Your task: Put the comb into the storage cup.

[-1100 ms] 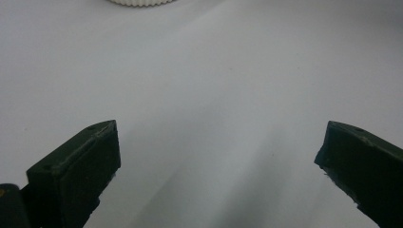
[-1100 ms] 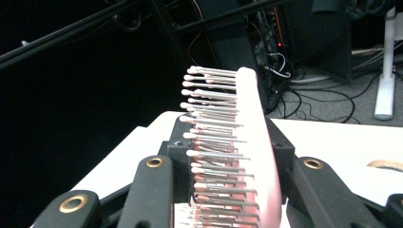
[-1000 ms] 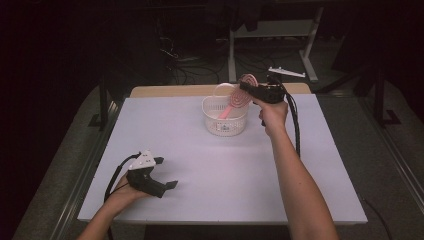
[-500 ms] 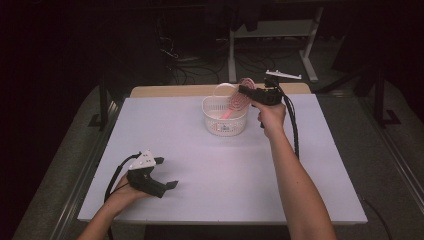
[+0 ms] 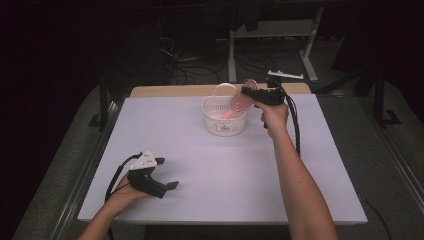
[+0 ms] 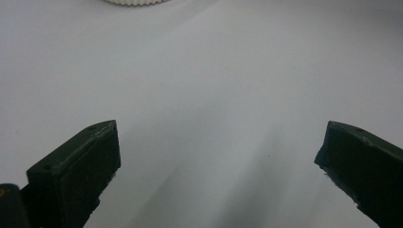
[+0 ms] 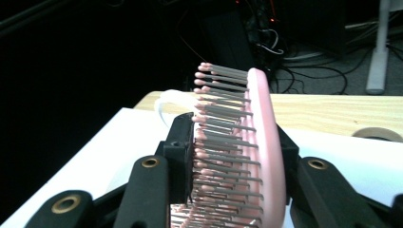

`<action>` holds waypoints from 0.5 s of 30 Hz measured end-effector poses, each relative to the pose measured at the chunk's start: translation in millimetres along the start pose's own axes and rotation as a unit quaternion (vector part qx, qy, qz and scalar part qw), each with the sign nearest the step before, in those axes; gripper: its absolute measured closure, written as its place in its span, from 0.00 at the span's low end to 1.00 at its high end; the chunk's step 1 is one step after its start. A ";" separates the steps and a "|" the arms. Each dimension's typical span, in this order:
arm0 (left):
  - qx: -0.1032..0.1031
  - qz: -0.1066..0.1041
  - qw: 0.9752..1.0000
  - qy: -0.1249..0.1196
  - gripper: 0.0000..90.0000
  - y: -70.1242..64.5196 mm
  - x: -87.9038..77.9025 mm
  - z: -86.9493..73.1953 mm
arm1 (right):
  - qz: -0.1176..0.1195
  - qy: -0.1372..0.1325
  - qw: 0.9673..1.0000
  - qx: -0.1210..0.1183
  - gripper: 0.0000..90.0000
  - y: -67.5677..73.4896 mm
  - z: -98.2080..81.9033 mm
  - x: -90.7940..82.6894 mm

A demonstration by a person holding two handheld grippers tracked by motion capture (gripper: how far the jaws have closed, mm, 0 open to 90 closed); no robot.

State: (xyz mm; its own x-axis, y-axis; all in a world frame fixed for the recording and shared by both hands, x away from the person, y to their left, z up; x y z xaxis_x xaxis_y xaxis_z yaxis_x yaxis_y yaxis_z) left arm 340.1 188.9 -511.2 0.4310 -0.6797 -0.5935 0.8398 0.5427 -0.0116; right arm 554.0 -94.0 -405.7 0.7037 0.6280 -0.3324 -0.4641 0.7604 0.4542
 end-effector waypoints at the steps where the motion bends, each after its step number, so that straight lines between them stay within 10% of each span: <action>1: 0.000 0.000 1.000 -0.001 0.00 0.0 0.0 0.2 | -0.002 0.001 1.000 0.001 0.66 -1.0 -0.3 -0.1; 15: 0.000 -0.001 1.000 0.001 0.00 -0.4 0.6 -0.1 | -0.017 0.011 1.000 -0.017 0.47 -3.2 -2.9 -0.8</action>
State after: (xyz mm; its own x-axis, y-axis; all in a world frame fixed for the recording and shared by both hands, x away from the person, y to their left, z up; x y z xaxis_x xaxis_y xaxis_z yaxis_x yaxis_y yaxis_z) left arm 340.0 188.4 -511.6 0.4290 -0.6803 -0.5943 0.8405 0.5416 -0.0132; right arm 553.4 -96.5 -409.2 0.7080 0.6047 -0.3646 -0.4582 0.7863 0.4144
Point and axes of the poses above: each handheld gripper's, and its own axes: x roughly forward along the jaws, z roughly out of its top, y roughly to its left, the point moved 10 cm from there along x, roughly forward along the jaws, and after that the axes turned 1 degree about x, right-handed, at the moved point
